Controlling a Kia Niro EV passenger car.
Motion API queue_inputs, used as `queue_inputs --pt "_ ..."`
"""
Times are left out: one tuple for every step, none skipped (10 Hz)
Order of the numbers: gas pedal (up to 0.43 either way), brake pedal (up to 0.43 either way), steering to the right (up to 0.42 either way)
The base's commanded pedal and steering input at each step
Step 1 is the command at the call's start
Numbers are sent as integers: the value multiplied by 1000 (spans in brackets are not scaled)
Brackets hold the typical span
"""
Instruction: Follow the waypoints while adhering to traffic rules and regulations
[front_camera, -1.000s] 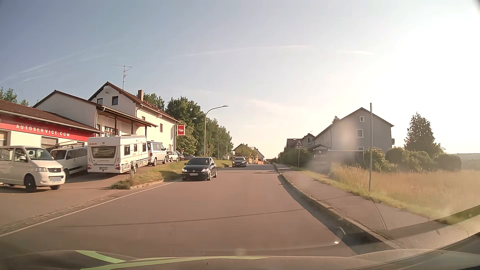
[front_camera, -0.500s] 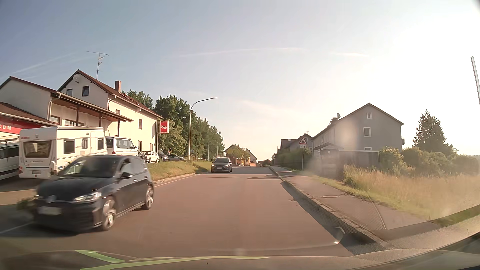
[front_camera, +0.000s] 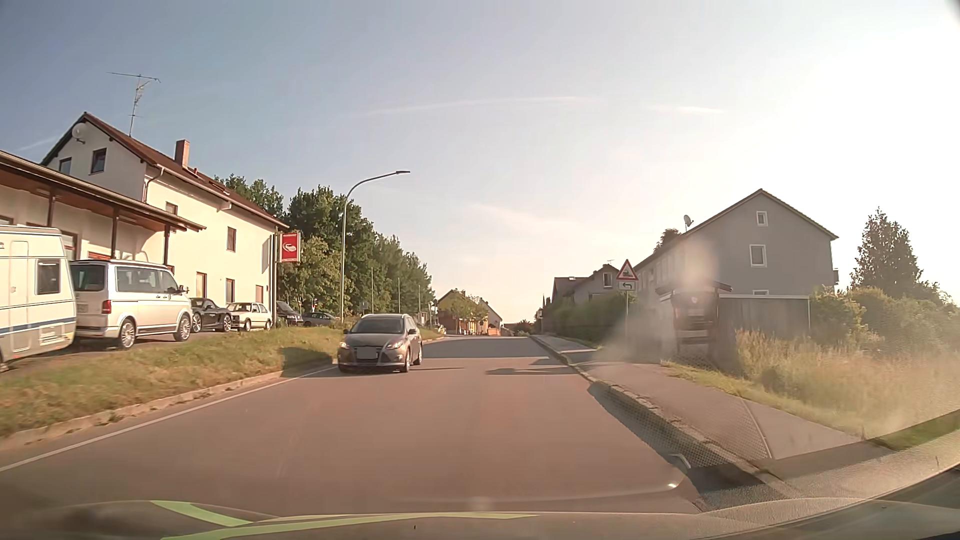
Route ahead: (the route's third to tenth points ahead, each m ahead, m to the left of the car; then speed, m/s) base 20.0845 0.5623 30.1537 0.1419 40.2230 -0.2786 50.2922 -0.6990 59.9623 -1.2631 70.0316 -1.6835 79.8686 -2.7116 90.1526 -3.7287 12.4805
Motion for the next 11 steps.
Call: queue_inputs --pt "130 0 12" --pt "130 0 11" --pt "130 0 10" --pt "130 0 10" --pt "130 0 8" --pt "130 0 8" --pt "130 0 7" --pt "130 0 7" --pt "130 0 7" --pt "130 0 6" --pt "130 0 6"
